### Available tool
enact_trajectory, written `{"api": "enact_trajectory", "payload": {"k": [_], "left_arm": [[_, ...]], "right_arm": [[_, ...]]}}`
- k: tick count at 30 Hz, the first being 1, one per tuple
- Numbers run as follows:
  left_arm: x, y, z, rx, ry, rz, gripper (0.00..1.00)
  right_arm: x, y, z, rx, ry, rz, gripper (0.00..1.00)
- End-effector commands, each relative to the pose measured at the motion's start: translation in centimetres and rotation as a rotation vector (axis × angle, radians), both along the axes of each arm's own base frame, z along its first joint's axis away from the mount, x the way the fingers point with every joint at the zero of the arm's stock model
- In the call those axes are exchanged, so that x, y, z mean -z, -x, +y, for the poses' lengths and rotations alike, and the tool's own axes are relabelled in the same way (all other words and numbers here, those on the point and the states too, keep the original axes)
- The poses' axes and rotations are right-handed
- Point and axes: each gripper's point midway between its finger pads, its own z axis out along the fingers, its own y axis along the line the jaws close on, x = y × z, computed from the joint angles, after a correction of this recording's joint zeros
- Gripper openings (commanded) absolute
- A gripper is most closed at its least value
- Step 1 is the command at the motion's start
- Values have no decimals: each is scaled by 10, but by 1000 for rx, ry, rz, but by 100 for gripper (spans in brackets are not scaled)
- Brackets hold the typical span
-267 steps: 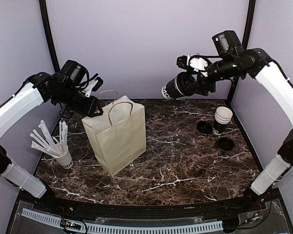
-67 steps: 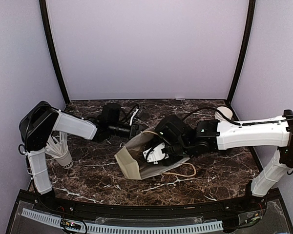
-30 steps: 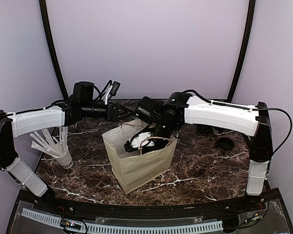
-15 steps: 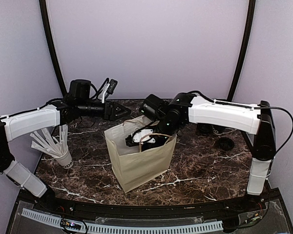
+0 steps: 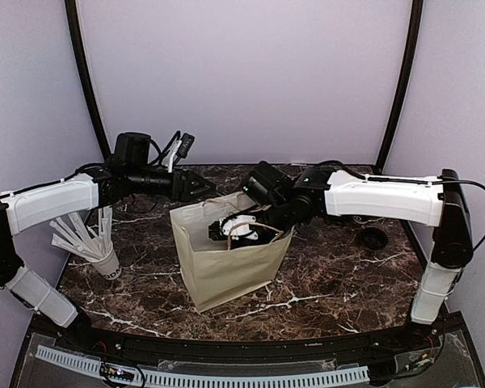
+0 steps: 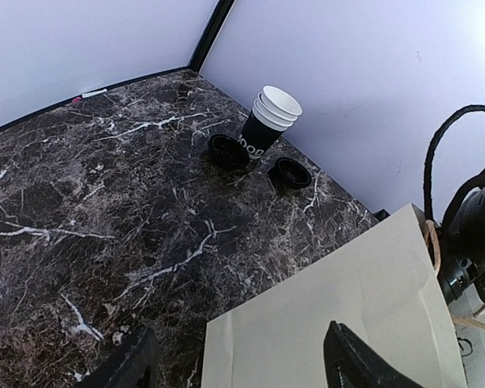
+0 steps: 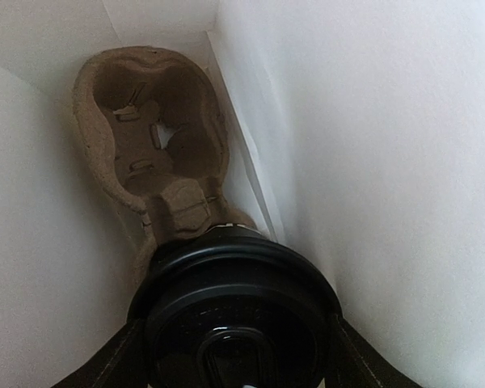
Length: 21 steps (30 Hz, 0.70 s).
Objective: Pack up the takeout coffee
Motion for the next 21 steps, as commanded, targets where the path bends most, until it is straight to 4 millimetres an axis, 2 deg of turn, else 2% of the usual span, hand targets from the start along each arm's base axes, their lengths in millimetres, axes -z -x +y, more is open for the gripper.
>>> {"api": "enact_trajectory", "payload": {"k": [1,5,7,12,21], "left_arm": [[-35,6,7,-2,16,-76,73],[-59,10,18,-27,-14,-150,74],[-64,12,23,-38,-38,-170,75],[-62,14,29,-55,-72,-173,76],[-72,20,38,-70,-99,-212,77]], "right_arm": [[66,9,-15,21,136,96,32],[75,11,-14,35,142,115,32],[77,6,-14,61,144,107,32],[88,5,-17,82,194,124,32],[99,24,-25,26,282,233,32]]}}
